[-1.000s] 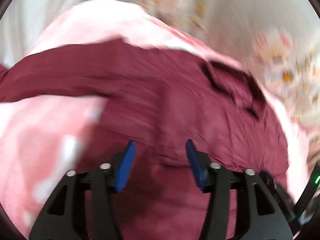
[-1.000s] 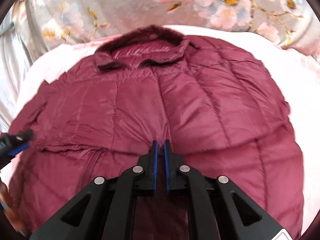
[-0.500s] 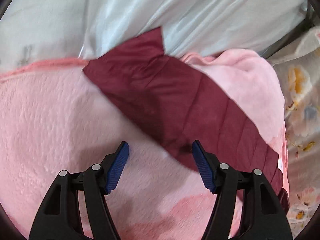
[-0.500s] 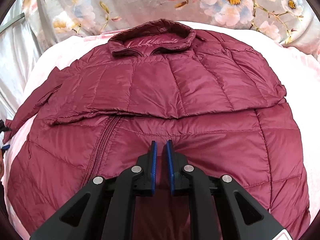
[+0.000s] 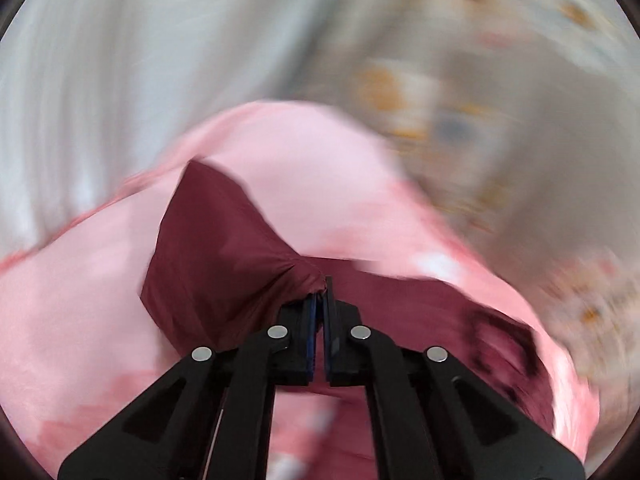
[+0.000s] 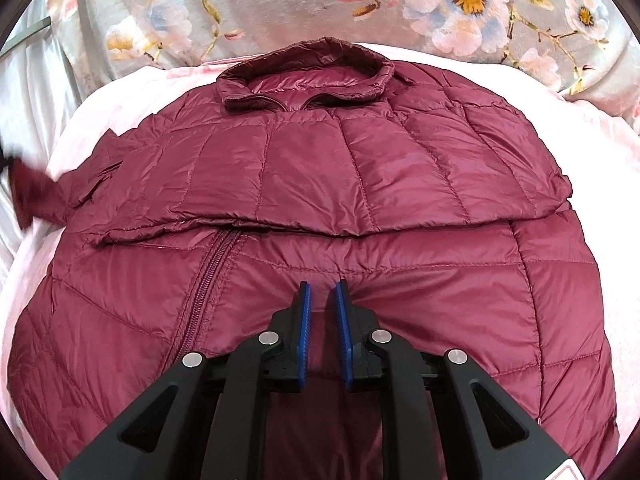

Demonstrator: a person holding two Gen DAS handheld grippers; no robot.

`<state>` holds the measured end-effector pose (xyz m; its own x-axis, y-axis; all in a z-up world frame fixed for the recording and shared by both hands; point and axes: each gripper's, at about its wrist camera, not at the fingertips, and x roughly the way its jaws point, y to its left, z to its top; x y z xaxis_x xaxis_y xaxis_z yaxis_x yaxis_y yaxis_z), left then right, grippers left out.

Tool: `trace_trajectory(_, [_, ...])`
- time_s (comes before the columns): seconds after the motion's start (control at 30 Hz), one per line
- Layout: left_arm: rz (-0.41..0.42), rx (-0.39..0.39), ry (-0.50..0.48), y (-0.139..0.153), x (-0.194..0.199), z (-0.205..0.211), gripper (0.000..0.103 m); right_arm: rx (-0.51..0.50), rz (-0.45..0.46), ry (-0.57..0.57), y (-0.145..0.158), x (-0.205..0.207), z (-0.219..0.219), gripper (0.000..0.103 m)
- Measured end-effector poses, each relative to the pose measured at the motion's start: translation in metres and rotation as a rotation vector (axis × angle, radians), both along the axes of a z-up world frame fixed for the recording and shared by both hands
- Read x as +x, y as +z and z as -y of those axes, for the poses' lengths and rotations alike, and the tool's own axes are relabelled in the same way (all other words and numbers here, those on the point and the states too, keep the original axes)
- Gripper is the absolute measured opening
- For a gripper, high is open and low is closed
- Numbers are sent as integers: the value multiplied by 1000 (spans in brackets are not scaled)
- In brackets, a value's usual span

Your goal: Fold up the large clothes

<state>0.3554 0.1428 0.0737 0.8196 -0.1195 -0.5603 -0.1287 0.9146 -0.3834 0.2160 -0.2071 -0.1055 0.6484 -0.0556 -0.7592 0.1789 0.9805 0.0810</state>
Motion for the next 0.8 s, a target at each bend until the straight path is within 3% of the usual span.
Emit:
trace_trajectory(0.13, [32, 62, -317, 18, -12, 126, 2, 28, 27, -16, 5, -6, 5, 25])
trace_trajectory(0.27, [-84, 79, -566, -26, -26, 229, 7, 33, 54, -33, 15, -21, 11, 37])
trace_trajectory(0.3, [-141, 80, -603, -45, -30, 247, 17, 28, 56, -37, 16, -25, 13, 39])
trace_trajectory(0.33, [-203, 67, -630, -62, -34, 258, 38, 20, 56, -44, 18, -30, 17, 44])
trace_trajectory(0.4, [-265, -1, -652, -81, -43, 259, 57, 5, 59, -61, 21, -40, 25, 47])
trace_trajectory(0.47, [-259, -76, -636, -86, -55, 240, 58, -3, 60, -78, 24, -47, 33, 49])
trace_trajectory(0.57, [-226, -114, -560, -73, -60, 198, 61, -13, 73, -82, 35, -47, 41, 49])
trace_trajectory(0.8, [-211, 24, -208, -58, -7, 105, 60, -91, 162, 118, 74, 12, -5, 62])
